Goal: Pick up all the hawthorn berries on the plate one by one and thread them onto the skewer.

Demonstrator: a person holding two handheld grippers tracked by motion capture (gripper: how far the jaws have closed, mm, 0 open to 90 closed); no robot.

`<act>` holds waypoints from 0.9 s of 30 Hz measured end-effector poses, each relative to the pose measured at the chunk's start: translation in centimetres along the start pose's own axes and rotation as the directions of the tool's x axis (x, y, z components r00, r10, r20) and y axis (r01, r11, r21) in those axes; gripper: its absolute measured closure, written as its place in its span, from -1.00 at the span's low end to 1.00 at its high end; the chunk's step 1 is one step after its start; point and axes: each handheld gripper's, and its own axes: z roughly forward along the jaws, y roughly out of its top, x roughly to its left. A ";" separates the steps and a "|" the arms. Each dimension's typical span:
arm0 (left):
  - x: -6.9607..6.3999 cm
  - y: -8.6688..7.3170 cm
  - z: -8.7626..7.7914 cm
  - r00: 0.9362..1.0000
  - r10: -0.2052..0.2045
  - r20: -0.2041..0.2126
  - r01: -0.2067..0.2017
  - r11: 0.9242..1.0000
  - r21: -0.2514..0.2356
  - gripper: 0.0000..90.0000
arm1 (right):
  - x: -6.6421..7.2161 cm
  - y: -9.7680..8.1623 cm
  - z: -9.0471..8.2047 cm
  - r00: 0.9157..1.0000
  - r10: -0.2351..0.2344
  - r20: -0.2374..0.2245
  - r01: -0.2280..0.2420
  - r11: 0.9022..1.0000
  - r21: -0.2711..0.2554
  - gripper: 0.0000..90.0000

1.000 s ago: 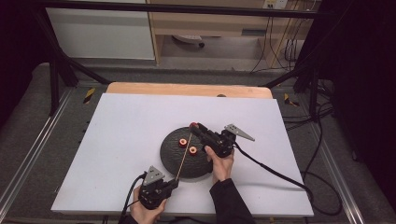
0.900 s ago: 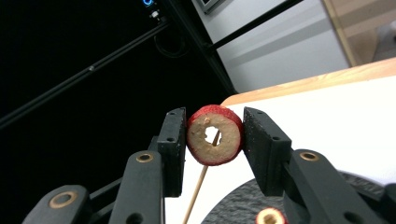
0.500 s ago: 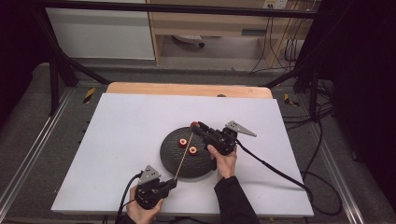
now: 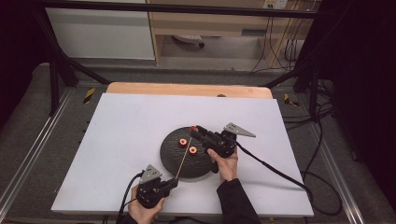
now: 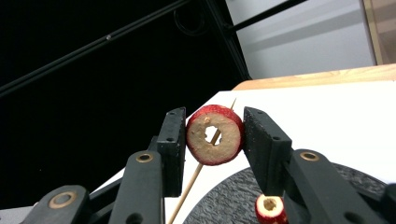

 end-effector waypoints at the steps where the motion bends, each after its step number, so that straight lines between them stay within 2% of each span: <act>1: 0.0 0.0 0.1 1.000 0.003 -0.007 -0.003 1.000 0.002 0.97 | -0.1 0.0 -0.1 1.000 0.008 -0.001 -0.008 1.000 0.001 0.36; 4: 0.1 -0.1 0.6 1.000 0.001 -0.013 -0.001 1.000 0.019 0.97 | -0.3 -0.1 -0.2 0.998 0.059 -0.003 -0.058 0.998 0.005 0.36; 6: 0.0 -0.2 0.9 1.000 0.015 -0.023 -0.014 1.000 0.025 0.97 | -0.4 -0.3 -0.1 0.997 0.081 0.001 -0.081 0.997 0.002 0.36; 7: -0.1 -0.1 0.9 1.000 0.017 -0.026 -0.016 1.000 0.023 0.97 | -0.4 -0.3 -0.1 0.994 0.107 -0.001 -0.107 0.994 0.001 0.36; 14: -0.2 0.2 0.4 0.998 0.035 -0.050 -0.035 0.999 -0.006 0.98 | -0.1 -0.1 -0.4 0.988 0.156 0.010 -0.155 0.987 -0.032 0.37; 16: -0.3 0.4 0.3 0.998 0.044 -0.048 -0.045 0.999 -0.008 0.98 | 0.0 0.0 -0.4 0.984 0.177 0.003 -0.177 0.983 -0.040 0.37; 18: -0.1 0.7 0.0 0.999 0.032 -0.037 -0.033 0.999 -0.012 0.98 | 0.2 0.1 -0.5 0.981 0.196 0.012 -0.195 0.980 -0.050 0.37; 20: 0.1 0.8 -0.4 0.999 0.042 -0.029 -0.043 0.999 -0.021 0.98 | 0.1 0.3 -0.5 0.982 0.186 0.014 -0.186 0.982 -0.046 0.37; 22: 0.2 1.0 -0.7 0.998 0.059 -0.032 -0.060 0.998 -0.031 0.98 | -0.3 0.7 -0.6 0.986 0.164 0.034 -0.164 0.986 -0.014 0.37; 24: 0.2 1.1 -1.0 0.997 0.070 -0.042 -0.072 0.997 -0.033 0.98 | -0.5 0.8 -0.6 0.989 0.146 0.031 -0.146 0.989 -0.009 0.37; 27: 0.1 0.9 -1.0 0.996 0.075 -0.047 -0.076 0.997 -0.026 0.98 | -0.5 0.7 -0.4 0.987 0.161 0.022 -0.161 0.987 -0.013 0.37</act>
